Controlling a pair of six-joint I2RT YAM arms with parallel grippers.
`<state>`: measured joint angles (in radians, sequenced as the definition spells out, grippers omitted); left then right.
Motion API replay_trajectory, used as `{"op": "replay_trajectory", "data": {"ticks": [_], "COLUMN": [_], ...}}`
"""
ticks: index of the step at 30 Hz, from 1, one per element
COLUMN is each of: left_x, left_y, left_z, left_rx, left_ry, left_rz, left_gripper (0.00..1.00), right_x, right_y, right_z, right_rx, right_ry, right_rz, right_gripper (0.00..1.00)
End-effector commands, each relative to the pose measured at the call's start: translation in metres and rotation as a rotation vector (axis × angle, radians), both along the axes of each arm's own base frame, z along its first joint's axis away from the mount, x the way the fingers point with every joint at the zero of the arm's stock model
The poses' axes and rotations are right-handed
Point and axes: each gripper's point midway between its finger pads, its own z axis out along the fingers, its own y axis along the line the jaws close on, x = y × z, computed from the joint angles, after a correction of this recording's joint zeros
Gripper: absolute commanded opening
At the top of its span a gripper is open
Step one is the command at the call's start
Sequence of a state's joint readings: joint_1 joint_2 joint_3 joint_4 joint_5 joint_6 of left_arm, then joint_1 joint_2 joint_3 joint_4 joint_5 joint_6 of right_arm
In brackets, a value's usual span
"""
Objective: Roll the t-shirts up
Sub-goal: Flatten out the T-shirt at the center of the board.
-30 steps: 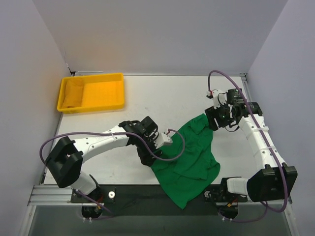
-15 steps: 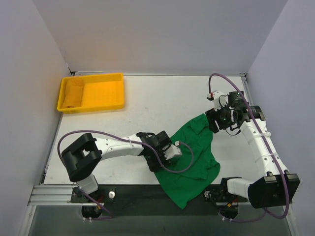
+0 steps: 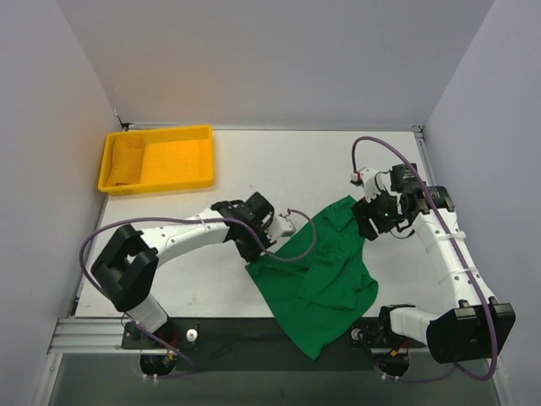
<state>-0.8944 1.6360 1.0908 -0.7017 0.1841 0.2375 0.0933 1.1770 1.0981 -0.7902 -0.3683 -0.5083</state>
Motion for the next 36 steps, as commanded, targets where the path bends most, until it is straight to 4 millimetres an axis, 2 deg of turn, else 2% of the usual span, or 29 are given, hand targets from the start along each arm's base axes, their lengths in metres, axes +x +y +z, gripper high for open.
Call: {"op": "replay_trajectory", "data": {"ticks": [1,3,5,6,7,8,9,12,14,17,20,21,23,26,27,30,31,36], "left_x": [0.079,0.117,0.151,0.174,0.184,0.198,0.212,0.232,0.233,0.215,0.198,0.195,0.190,0.184,0.182,0.179,0.178,0.180], "left_y": [0.033,0.043,0.063,0.063,0.067,0.076,0.076,0.087,0.086,0.078,0.067,0.065,0.064,0.067,0.069,0.075,0.077,0.086], "left_z": [0.043,0.059,0.059,0.076,0.071,0.075,0.089,0.095,0.093,0.074,0.064,0.064,0.065,0.066,0.067,0.068,0.069,0.070], "left_rx": [-0.036,-0.039,-0.004,-0.014,0.007,0.013,-0.003,0.007,0.012,0.017,-0.023,-0.036,-0.044,-0.043,-0.039,-0.036,-0.040,-0.037], "left_ry": [-0.159,-0.234,-0.259,-0.311,-0.306,-0.323,-0.359,-0.406,-0.408,-0.331,-0.253,-0.241,-0.230,-0.222,-0.221,-0.206,-0.204,-0.205], "left_rz": [0.096,0.149,0.228,0.253,0.274,0.321,0.358,0.428,0.412,0.387,0.410,0.433,0.443,0.434,0.435,0.451,0.458,0.482], "left_gripper": [0.00,0.00,0.00,0.00,0.00,0.00,0.00,0.00,0.00,0.00,0.00,0.00,0.00,0.00,0.00,0.00,0.00,0.00], "right_x": [-0.021,-0.018,-0.008,-0.003,0.000,0.003,0.009,0.014,0.008,0.001,0.006,0.018,0.033,0.054,0.059,0.075,0.077,0.101], "right_y": [0.013,0.015,0.019,0.022,0.026,0.030,0.036,0.049,0.062,0.075,0.080,0.085,0.083,0.072,0.069,0.066,0.066,0.081], "right_z": [-0.001,-0.002,-0.001,0.001,-0.003,-0.001,0.003,0.004,0.002,-0.007,-0.020,-0.020,-0.031,-0.046,-0.058,-0.069,-0.079,-0.093], "right_rx": [-0.019,-0.043,-0.075,-0.076,-0.072,-0.062,-0.049,-0.023,-0.009,-0.023,-0.037,-0.035,-0.041,-0.039,-0.057,-0.089,-0.090,-0.082], "right_ry": [0.062,0.046,0.028,0.020,0.037,0.037,0.021,0.029,0.028,0.016,0.006,-0.041,-0.031,0.009,0.036,0.031,0.058,0.049], "right_rz": [0.269,0.347,0.418,0.429,0.443,0.435,0.431,0.429,0.477,0.519,0.487,0.463,0.377,0.318,0.318,0.342,0.349,0.377], "right_gripper": [0.57,0.57,0.56,0.55,0.55,0.54,0.54,0.54,0.54,0.54,0.54,0.54,0.55,0.55,0.55,0.55,0.55,0.55]}}
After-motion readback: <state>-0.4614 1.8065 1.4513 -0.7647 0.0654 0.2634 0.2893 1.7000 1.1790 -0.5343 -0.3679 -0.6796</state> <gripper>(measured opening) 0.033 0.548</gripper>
